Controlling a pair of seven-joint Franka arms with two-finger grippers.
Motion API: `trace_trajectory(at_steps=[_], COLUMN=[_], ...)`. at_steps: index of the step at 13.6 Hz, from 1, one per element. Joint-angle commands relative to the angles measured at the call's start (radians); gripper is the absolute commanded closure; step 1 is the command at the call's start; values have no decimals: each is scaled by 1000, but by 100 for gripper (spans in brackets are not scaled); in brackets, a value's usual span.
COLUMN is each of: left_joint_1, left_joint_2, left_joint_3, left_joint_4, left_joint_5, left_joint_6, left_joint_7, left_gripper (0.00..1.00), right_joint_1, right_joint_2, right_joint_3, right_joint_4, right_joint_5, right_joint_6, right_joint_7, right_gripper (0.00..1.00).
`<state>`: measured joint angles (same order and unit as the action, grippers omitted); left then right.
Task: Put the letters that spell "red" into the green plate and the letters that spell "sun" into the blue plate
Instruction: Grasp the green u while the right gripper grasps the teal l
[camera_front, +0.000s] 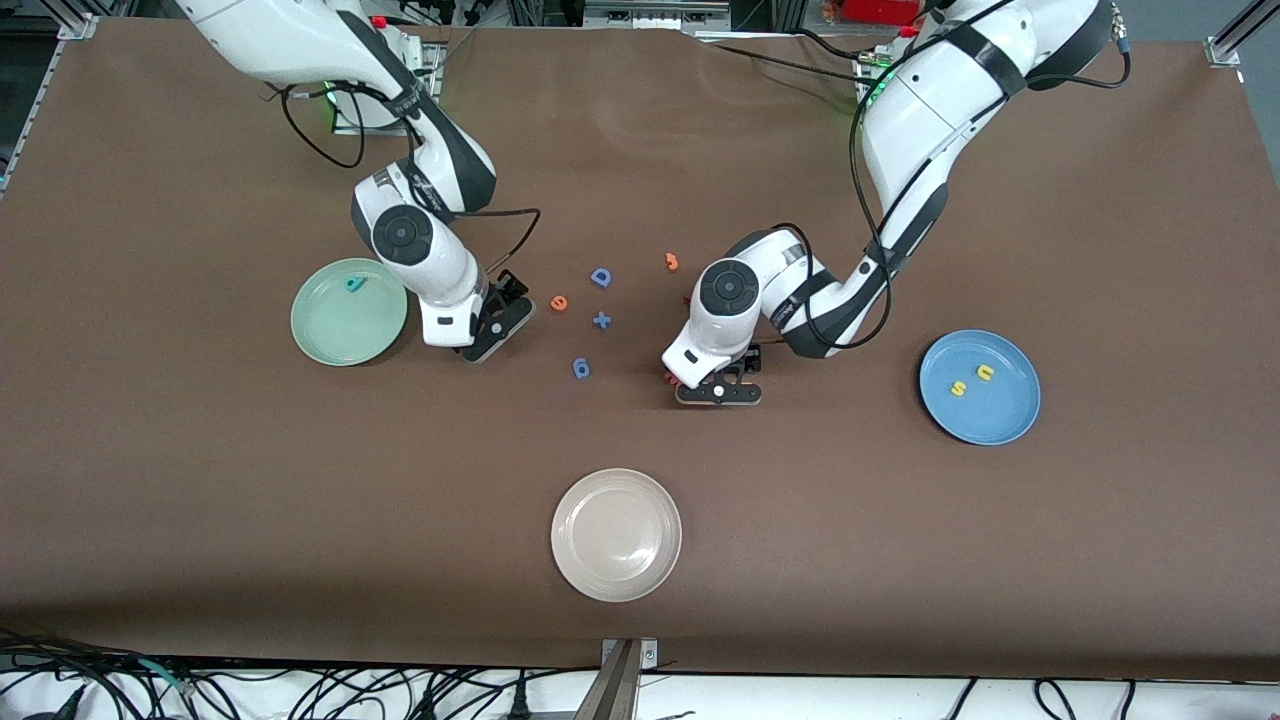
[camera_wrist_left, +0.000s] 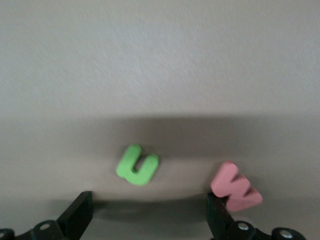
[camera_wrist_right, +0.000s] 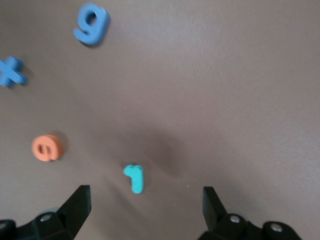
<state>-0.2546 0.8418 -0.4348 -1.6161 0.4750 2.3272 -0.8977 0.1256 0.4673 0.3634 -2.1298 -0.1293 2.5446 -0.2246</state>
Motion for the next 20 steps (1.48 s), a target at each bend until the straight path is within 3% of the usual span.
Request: trace_trajectory(at_steps=[1,7,8,9,10,11,13,16,20], left_joint_1=[11,32,34,34,32,34,34,37,52], left_joint_2=[25,22,22,22,20,20,19,19,17], left_joint_3=[22,21,21,21,21,21,21,21,19], left_joint_4=[19,16,13,12,12,12,12,10,10], left_joint_5=[83,94,94,94,94,93,88,86,83], left_joint_6=[12,11,11,11,9,9,8,6,1], left_joint_7=[-6,23,25,29,42,49,51,52,59], left_gripper=[0,2,7,26,52,69,88,99,99], right_joint_1=[-3,6,6,6,8,8,9,14,14], right_joint_2=[39,74,74,74,74,74,74,74,74], right_joint_3=[5,11,11,11,17,17,17,37,37], right_joint_4=[43,70,67,64,60,60,57,57,53], right_joint_5=[-26,-56,-56,-58,-56,-58,-56,-59,-61], right_joint_6=[2,2,2,2,-3,-4,-6,-12,-14], right_joint_7=[-50,-42,-44,-42,-41,-41,-32,42,44], right_gripper=[1,6,11,31,50,51,51,51,54])
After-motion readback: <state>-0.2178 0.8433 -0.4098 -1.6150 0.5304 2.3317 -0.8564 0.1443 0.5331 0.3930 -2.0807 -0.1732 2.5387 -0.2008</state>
